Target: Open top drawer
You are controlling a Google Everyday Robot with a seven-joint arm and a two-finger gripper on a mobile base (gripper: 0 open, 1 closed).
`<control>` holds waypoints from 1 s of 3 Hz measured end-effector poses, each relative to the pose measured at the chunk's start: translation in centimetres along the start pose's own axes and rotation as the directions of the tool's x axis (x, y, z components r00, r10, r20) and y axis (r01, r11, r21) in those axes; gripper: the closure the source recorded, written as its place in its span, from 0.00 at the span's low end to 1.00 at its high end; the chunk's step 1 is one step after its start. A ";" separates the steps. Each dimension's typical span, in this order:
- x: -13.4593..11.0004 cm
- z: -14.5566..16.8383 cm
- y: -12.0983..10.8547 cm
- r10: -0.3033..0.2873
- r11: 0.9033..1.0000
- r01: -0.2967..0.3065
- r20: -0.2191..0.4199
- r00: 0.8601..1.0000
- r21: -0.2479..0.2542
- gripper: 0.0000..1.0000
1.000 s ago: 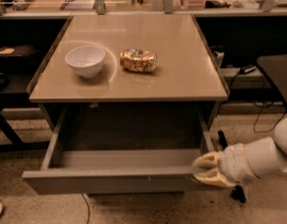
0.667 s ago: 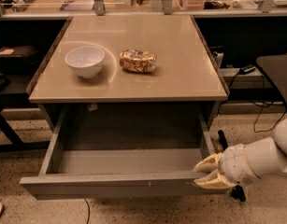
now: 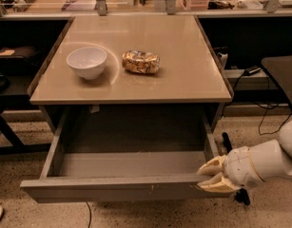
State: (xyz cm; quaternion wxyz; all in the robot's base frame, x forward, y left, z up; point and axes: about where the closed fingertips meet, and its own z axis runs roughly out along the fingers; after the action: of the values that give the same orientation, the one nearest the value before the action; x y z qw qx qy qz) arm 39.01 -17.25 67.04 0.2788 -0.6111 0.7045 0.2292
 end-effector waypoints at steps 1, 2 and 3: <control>0.0 0.0 0.2 -0.002 1.000 0.002 0.000 1.000 -0.005 0.11; 1.2 0.0 3.4 -0.002 0.998 0.002 0.002 1.000 -0.065 0.14; 2.9 -1.2 6.3 0.012 0.995 -0.013 -0.004 1.000 -0.096 0.37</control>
Offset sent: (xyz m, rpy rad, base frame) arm -0.0881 -0.0140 -0.0204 0.0215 0.1171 0.1063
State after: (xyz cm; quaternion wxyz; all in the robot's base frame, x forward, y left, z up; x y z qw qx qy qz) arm 32.36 -19.21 65.89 0.2464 -0.6199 0.6969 0.2635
